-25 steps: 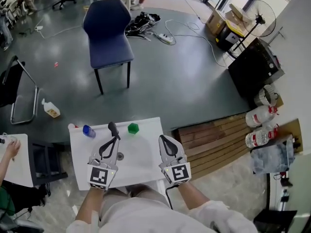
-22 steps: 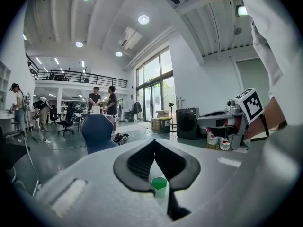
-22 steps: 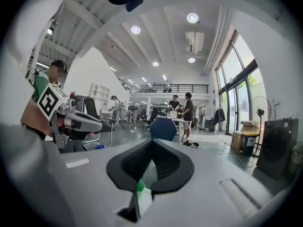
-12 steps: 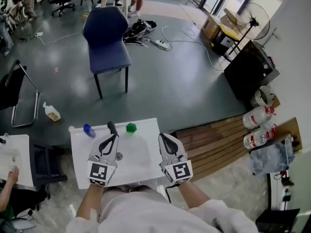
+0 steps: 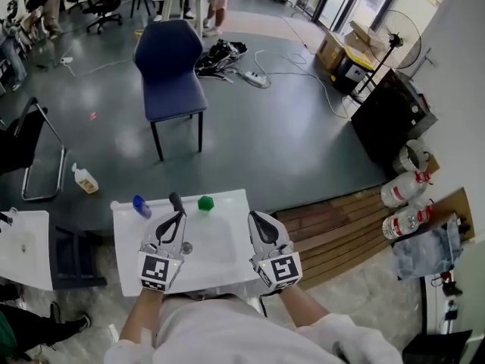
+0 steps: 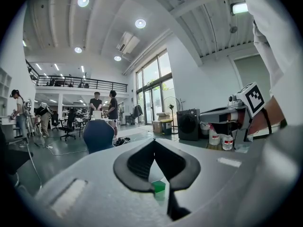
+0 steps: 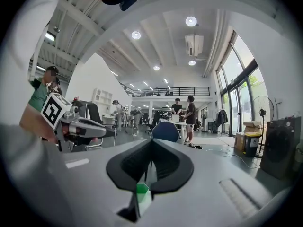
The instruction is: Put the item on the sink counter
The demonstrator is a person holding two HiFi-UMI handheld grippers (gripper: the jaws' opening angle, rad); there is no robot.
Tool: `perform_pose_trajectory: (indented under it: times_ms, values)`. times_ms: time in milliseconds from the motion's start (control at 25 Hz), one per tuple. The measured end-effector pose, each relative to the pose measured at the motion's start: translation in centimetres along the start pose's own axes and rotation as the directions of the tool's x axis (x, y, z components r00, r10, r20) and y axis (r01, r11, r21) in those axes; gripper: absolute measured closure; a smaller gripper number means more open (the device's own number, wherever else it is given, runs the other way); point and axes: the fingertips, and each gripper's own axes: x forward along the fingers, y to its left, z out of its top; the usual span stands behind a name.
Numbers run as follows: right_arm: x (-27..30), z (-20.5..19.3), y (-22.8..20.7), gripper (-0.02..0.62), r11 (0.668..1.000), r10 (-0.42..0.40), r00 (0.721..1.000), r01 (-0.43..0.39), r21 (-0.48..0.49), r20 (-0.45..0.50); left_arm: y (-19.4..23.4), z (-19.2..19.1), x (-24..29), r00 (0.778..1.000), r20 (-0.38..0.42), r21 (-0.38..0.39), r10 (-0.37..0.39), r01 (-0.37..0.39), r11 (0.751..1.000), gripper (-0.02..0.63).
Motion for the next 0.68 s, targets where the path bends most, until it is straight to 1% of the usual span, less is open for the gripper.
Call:
perform_pose_trajectory:
  times_ms: [680]
  values:
    - [-0.33,-0.71,0.24,0.592,0.999,0.036,0.999,-0.036,-0.004,-0.020,-0.57,0.13,-0.48,1.000,-0.008,-0.002,0.012,-0.012,1.000,0.600]
